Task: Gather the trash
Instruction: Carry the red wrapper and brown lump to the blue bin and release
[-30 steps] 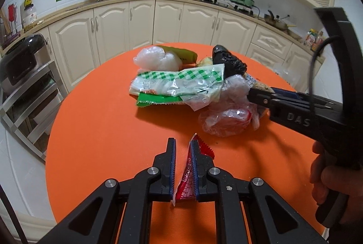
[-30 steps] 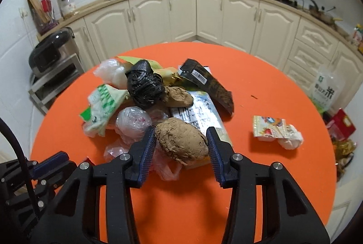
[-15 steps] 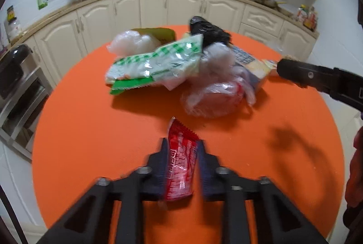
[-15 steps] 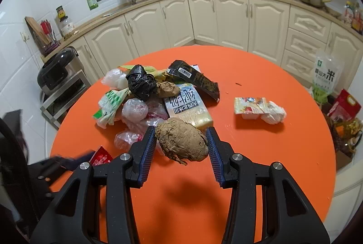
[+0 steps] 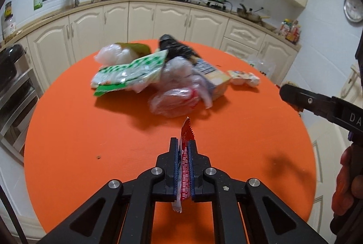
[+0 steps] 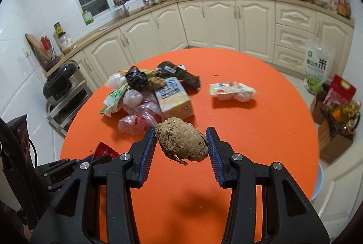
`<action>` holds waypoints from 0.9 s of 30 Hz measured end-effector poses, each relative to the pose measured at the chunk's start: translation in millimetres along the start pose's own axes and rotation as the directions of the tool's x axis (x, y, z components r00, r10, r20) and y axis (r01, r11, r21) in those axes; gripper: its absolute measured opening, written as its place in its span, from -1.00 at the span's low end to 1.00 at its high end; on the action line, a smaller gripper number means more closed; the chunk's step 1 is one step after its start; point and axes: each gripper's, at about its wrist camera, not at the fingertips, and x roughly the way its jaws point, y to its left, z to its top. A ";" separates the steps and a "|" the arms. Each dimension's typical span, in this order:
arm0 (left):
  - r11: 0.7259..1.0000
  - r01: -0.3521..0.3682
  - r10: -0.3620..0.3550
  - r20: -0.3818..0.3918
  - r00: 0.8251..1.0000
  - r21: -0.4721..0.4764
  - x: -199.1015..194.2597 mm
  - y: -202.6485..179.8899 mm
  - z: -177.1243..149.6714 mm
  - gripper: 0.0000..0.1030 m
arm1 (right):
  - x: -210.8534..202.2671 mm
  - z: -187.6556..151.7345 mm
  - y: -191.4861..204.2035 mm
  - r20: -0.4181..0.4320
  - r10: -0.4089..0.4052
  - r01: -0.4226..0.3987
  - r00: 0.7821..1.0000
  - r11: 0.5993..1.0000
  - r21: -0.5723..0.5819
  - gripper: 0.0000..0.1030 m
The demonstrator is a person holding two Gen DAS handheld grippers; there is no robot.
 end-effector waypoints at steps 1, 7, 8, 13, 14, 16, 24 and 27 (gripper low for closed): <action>1.000 0.003 -0.003 0.005 1.000 0.008 -1.8 -4.6 0.1 -0.94 | -5.0 -1.7 -4.1 0.006 -0.005 0.005 1.000 1.000 0.008 -0.18; 0.998 0.033 -0.035 0.037 0.999 0.056 -14.3 -35.0 9.2 -0.94 | -35.9 -9.3 -26.3 0.046 -0.035 0.033 0.998 0.998 0.047 -0.18; 0.997 0.038 -0.041 0.042 0.998 0.060 -16.2 -37.9 10.9 -0.94 | -39.6 -10.0 -28.8 0.051 -0.038 0.036 0.998 0.998 0.051 -0.18; 0.991 0.075 -0.084 0.080 0.993 0.109 -24.8 -72.6 24.8 -0.94 | -65.6 -13.7 -50.4 0.091 -0.064 0.057 0.994 0.995 0.085 -0.18; 0.989 0.086 -0.098 0.090 0.991 0.121 -26.8 -82.3 28.8 -0.94 | -71.1 -14.0 -55.7 0.099 -0.071 0.062 0.993 0.994 0.094 -0.19; 0.984 0.108 -0.123 0.103 0.987 0.140 -28.0 -98.6 35.5 -0.94 | -80.6 -14.3 -66.9 0.113 -0.086 0.073 0.990 0.991 0.108 -0.18; 0.950 0.212 -0.244 0.123 0.962 0.228 -16.6 -177.2 68.1 -0.94 | -123.2 -11.6 -126.3 0.172 -0.171 0.140 0.970 0.974 0.181 -0.18; 0.931 0.252 -0.287 0.107 0.952 0.264 0.4 -210.1 77.6 -0.94 | -136.8 -13.5 -160.1 0.178 -0.225 0.184 0.958 0.958 0.222 -0.18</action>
